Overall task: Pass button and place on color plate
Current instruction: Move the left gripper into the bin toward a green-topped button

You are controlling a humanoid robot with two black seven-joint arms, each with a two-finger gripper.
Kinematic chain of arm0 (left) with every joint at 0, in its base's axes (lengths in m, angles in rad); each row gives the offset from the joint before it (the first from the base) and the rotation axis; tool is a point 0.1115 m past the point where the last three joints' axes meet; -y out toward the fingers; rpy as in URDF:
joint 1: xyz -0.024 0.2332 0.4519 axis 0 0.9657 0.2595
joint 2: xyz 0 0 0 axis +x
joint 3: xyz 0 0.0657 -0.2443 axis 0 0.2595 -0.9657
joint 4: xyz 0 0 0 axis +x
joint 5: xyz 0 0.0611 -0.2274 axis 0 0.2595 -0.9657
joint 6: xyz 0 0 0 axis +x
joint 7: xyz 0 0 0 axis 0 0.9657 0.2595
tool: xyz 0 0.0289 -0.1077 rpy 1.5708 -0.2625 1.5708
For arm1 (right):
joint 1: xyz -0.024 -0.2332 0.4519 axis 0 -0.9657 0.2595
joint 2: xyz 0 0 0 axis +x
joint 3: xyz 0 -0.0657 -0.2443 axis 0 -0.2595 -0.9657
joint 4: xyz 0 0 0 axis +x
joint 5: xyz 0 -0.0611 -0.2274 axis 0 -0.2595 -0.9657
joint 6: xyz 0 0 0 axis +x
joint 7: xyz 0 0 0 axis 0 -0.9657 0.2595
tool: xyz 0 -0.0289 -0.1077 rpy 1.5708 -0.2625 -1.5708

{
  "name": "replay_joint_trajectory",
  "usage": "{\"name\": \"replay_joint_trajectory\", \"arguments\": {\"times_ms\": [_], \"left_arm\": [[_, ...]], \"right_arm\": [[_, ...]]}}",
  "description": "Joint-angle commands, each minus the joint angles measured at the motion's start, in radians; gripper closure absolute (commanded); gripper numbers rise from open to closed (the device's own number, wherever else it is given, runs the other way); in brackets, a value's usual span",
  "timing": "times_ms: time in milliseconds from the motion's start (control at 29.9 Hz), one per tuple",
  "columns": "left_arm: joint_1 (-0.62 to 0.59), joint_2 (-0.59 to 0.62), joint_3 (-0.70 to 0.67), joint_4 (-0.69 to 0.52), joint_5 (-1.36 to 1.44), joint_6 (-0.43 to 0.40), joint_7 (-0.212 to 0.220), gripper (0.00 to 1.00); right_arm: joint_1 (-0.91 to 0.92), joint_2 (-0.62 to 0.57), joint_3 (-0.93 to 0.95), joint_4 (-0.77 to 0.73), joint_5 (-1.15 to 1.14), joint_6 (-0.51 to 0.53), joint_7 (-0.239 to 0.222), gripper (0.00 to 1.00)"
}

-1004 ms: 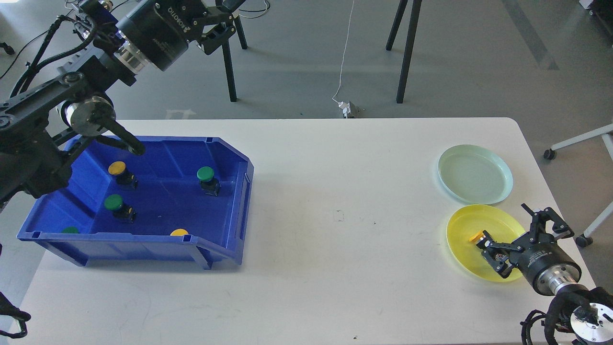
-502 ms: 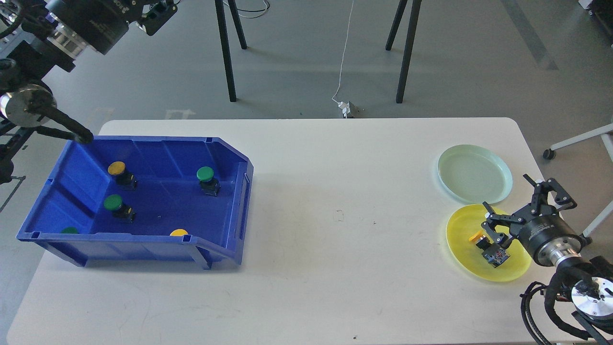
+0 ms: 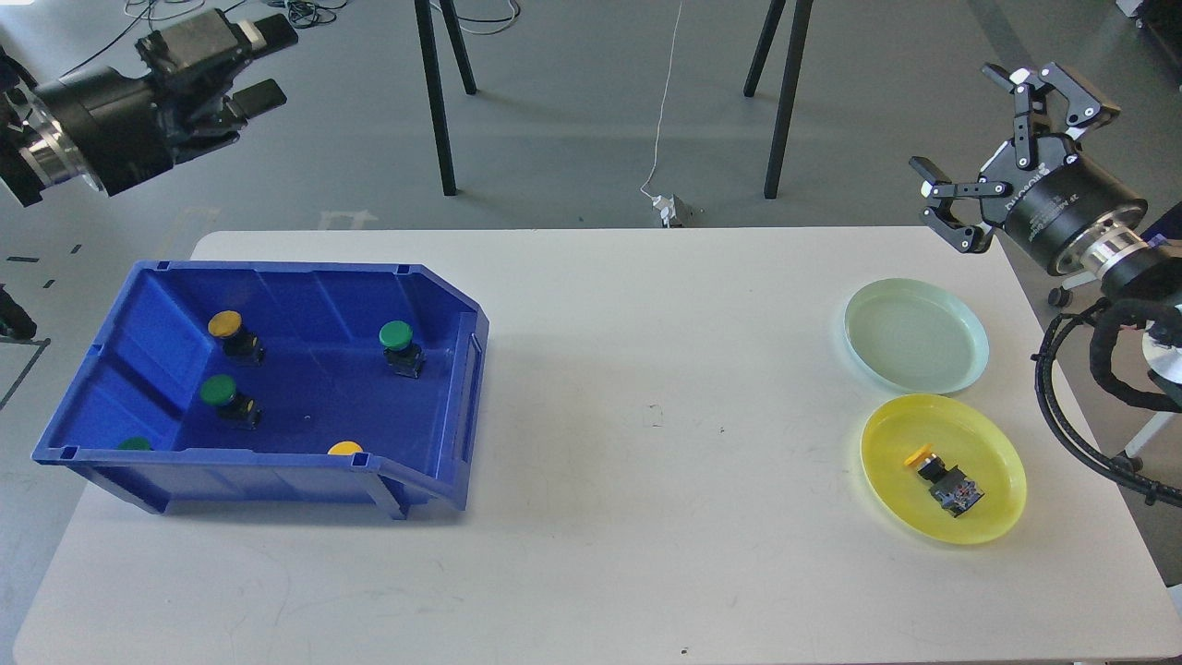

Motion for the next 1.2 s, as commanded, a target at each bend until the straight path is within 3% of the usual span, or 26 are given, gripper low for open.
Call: {"name": "replay_joint_trajectory", "arguments": {"times_ms": [0,167,836,1171], "left_arm": [[0.033,0.036,0.032,-0.015,0.207,0.0,0.0,0.0],[0.041,0.043,0.086,-0.02,0.367,0.0,0.0,0.0],[0.048,0.085,0.276,0.0,0.574,0.03,0.0,0.0],[0.07,0.013,0.29,0.144,0.608,0.05,0.0,0.0]], "right_arm": [[0.009,0.031,-0.022,-0.011,0.0,0.0,0.002,0.04],[-0.038,0.034,-0.011,-0.009,0.0,0.0,0.007,0.04],[-0.083,0.028,0.067,-0.023,0.002,-0.001,0.016,0.04],[-0.09,0.028,0.069,-0.025,0.002,-0.001,0.016,0.04]]}}
